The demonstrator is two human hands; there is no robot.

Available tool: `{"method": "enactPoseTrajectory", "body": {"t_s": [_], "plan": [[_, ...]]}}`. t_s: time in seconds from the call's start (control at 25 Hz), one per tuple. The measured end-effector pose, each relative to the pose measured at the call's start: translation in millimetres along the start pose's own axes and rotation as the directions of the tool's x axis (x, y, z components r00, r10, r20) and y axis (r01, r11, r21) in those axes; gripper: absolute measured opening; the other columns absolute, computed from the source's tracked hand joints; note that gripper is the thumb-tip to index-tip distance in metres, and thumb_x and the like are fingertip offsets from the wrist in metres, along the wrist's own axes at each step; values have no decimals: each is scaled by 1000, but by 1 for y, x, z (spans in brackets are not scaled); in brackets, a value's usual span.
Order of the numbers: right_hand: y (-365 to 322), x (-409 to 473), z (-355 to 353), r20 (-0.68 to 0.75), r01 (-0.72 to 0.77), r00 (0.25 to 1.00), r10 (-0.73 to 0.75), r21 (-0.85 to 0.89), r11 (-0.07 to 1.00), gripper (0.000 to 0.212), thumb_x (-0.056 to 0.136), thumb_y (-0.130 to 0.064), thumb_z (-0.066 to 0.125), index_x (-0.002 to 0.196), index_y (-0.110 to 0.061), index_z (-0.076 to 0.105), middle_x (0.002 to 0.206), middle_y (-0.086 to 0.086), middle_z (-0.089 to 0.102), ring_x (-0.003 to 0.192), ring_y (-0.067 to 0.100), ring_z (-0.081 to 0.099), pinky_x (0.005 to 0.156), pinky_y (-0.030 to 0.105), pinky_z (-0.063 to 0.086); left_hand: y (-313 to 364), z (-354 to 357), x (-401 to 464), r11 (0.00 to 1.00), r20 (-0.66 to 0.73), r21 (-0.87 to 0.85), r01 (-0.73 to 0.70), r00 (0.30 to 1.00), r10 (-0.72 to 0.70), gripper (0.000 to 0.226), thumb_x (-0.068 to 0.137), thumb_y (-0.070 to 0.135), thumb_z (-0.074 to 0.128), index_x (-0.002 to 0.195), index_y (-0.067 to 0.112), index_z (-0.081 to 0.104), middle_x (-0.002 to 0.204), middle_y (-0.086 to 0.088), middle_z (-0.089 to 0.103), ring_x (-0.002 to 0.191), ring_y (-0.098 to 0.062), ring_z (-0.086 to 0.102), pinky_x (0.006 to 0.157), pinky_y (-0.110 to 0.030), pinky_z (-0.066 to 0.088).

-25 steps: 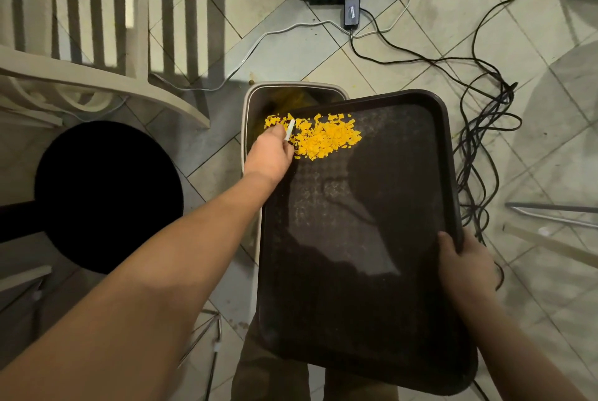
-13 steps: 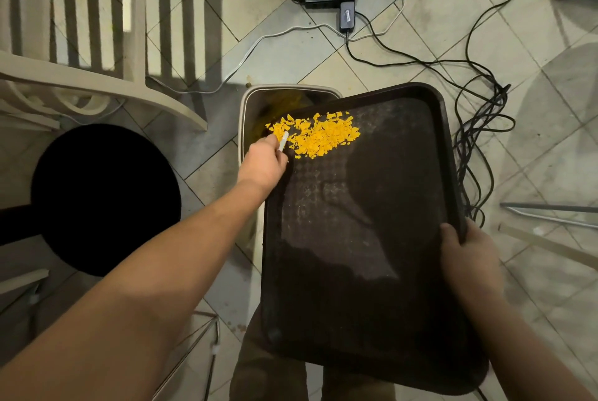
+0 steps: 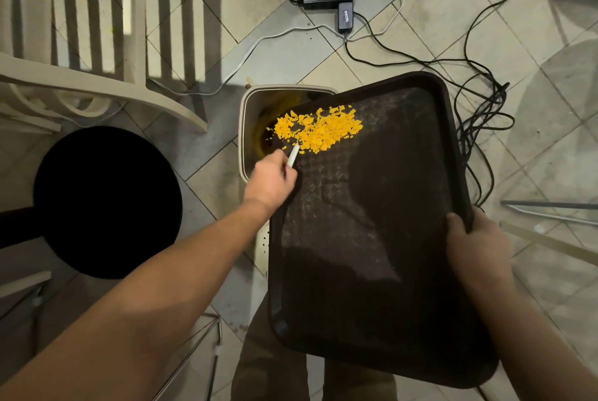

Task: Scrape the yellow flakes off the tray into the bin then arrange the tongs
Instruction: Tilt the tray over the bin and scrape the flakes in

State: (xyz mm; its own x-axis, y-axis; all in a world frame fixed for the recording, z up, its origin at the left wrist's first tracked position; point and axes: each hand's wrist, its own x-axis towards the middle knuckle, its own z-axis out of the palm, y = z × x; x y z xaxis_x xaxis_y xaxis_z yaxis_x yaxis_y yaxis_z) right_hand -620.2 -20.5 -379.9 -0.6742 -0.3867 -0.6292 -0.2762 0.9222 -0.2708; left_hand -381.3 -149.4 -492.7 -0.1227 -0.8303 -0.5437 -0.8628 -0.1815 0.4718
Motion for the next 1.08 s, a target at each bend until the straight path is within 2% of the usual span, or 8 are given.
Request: {"method": "enactPoseTrajectory", "body": {"t_s": [0.12, 0.28, 0.4, 0.48, 0.56, 0.76, 0.96, 1.08], "plan": [[-1, -3, -1, 13, 1, 1000, -1, -9, 1000, 29, 94, -25, 46, 119, -15, 56, 100, 12, 64, 98, 32, 57, 82, 41, 43, -8, 9, -19, 999, 70, 52, 6, 998, -9, 12, 86, 15, 52, 76, 13, 46, 76, -4, 51, 68, -26, 53, 62, -30, 43], [0, -2, -2, 19, 1, 1000, -1, 13, 1000, 28, 94, -24, 46, 118, -15, 57, 78, -2, 53, 77, 17, 49, 72, 32, 39, 0, -1, -4, 989, -15, 46, 142, 990, -141, 9, 89, 15, 50, 83, 7, 51, 79, -8, 53, 75, -31, 59, 64, -33, 47], [0, -4, -1, 28, 0, 1000, -1, 31, 1000, 26, 94, -22, 46, 116, -14, 58, 84, 2, 56, 83, 19, 50, 76, 36, 41, 47, 4, -2, 996, -4, -52, -73, 997, 73, 12, 88, 14, 51, 91, 3, 54, 86, -17, 59, 78, -33, 58, 67, -37, 47], [-2, -8, 2, 31, -4, 1000, 2, 42, 999, 27, 94, -21, 46, 117, -14, 57, 89, 6, 60, 87, 22, 53, 78, 38, 43, 82, 17, -7, 967, 47, -82, -241, 968, 246, 15, 89, 12, 50, 91, -1, 55, 91, -21, 61, 81, -35, 57, 70, -39, 44], [-3, -11, 3, 27, -10, 1000, 9, 38, 999, 28, 94, -22, 45, 119, -17, 57, 86, 1, 56, 85, 20, 51, 76, 36, 42, 106, 28, -7, 951, 37, -88, -295, 953, 299, 15, 90, 11, 49, 91, -3, 54, 94, -21, 61, 83, -37, 56, 71, -40, 42], [0, -11, 6, 8, -26, 1000, 25, 39, 999, 25, 94, -23, 46, 115, -16, 58, 80, 0, 52, 80, 20, 47, 72, 31, 33, 105, 34, 8, 975, 57, 8, -221, 974, 221, 16, 93, 12, 44, 99, -1, 52, 100, -20, 61, 89, -37, 58, 73, -40, 45], [2, -14, 10, 25, -44, 999, 43, 52, 998, 27, 94, -24, 46, 118, -17, 56, 87, 3, 56, 96, 30, 57, 82, 46, 45, 52, 14, 22, 985, 53, 172, 17, 998, -27, 21, 93, 13, 40, 108, 1, 49, 111, -22, 59, 99, -42, 57, 81, -43, 45], [6, -13, 10, 1, -35, 999, 35, 58, 998, 25, 94, -23, 47, 114, -17, 58, 83, -1, 54, 85, 21, 52, 76, 36, 41, 52, 9, 20, 991, 25, 131, -38, 999, 35, 19, 93, 15, 42, 103, 1, 51, 106, -21, 59, 94, -40, 57, 76, -41, 44]]}}
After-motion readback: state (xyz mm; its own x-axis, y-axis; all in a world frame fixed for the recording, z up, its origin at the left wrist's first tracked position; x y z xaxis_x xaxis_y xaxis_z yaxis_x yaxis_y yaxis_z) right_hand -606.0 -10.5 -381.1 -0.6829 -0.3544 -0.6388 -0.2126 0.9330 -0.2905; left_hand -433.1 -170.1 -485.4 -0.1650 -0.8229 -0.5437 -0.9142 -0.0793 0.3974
